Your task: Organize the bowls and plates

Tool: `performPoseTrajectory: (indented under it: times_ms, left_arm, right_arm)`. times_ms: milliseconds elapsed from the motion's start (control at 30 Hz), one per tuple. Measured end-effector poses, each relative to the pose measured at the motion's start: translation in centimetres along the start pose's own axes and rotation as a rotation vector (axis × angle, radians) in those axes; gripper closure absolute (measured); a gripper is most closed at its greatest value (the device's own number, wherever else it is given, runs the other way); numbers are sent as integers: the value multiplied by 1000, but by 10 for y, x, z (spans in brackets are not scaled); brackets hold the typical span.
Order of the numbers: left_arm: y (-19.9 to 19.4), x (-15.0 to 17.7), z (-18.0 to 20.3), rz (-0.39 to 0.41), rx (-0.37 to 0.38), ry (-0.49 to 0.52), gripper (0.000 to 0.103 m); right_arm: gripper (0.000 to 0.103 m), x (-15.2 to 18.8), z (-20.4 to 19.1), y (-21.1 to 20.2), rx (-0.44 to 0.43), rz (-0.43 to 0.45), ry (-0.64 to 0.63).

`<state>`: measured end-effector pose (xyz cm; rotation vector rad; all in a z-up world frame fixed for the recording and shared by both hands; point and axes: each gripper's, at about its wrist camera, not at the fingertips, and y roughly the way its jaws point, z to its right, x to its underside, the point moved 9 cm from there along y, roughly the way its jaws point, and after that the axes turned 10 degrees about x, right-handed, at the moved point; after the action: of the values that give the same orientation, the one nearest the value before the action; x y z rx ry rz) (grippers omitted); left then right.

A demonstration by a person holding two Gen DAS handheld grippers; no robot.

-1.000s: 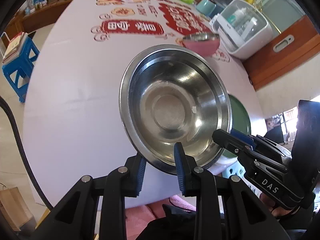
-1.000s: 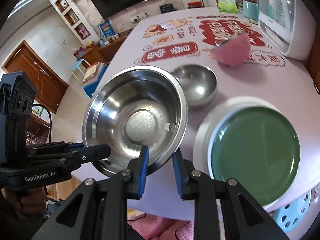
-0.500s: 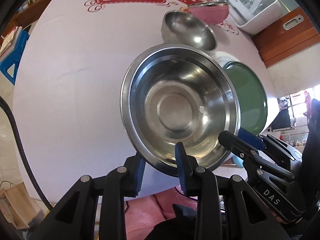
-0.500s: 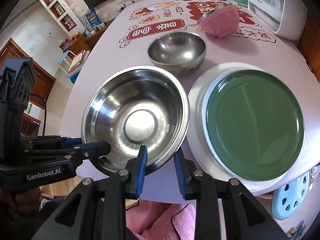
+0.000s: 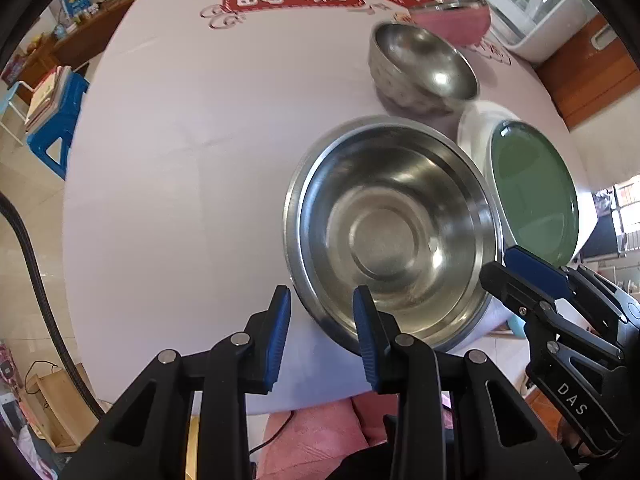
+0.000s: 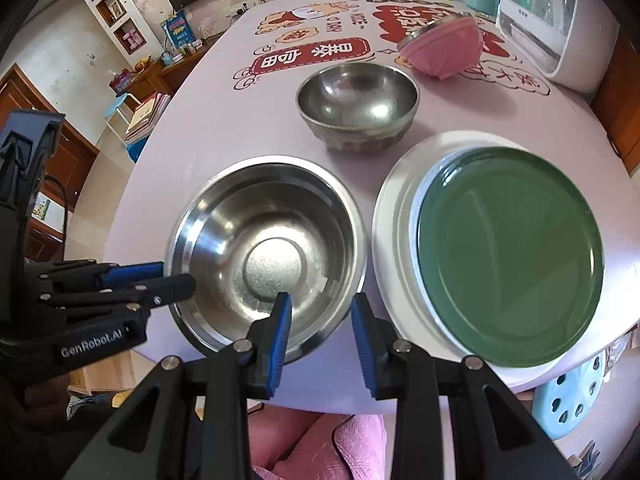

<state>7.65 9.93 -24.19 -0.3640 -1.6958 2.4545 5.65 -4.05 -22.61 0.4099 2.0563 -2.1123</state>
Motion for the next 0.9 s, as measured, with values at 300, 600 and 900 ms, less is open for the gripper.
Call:
performPoseTrajectory:
  times_ms: [300,600,900]
  left_arm:
    - [-34,-21,2,120,-28,37,69]
    - [-73,-51,22,253,-45,87,54]
    - [-105,-69,61,387,-74,61,38]
  right_arm:
    - [61,-18,-1,-14,29,59,-39]
    - [58,-53,4,-38,-7,175,-60]
    - [50,-81,29,-64,-71,288,-149]
